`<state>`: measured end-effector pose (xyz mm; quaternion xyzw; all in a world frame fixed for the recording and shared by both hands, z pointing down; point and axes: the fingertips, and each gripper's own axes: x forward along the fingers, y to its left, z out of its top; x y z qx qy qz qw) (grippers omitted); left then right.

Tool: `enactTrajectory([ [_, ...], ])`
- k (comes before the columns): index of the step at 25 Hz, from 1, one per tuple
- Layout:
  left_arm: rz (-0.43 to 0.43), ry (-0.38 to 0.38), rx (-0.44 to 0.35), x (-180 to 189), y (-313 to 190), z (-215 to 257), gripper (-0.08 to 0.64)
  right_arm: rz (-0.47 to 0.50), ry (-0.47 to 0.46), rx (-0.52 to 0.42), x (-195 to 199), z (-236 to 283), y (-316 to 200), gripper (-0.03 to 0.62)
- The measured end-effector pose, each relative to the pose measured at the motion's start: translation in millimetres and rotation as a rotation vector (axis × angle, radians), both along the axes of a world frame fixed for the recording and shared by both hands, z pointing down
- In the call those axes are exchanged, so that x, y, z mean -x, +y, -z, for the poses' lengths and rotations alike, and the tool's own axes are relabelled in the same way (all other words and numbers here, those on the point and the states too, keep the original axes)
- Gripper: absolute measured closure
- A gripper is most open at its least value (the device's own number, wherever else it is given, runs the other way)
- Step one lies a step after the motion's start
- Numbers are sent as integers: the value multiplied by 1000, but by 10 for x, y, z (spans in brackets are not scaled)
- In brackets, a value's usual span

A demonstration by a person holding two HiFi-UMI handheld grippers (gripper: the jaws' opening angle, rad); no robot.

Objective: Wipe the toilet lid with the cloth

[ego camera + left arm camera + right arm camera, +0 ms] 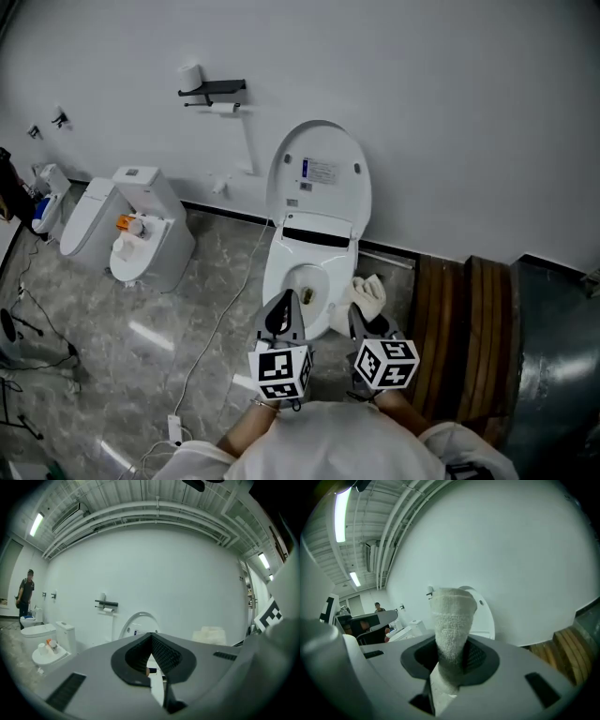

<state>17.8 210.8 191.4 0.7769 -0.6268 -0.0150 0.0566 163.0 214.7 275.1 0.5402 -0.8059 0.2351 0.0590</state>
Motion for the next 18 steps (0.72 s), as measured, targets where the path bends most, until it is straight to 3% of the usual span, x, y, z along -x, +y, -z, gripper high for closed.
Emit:
enactTrajectory([
  [5, -54, 2, 6, 444, -723, 27, 566, -31, -1, -1, 544, 54, -667, 495],
  [9, -83, 15, 12, 653, -1217, 15, 566, -71, 17, -1, 748, 88, -968, 495],
  [18, -110, 44, 67, 614, -2035, -169, 566, -109, 39, 12, 811, 13, -1672, 495],
])
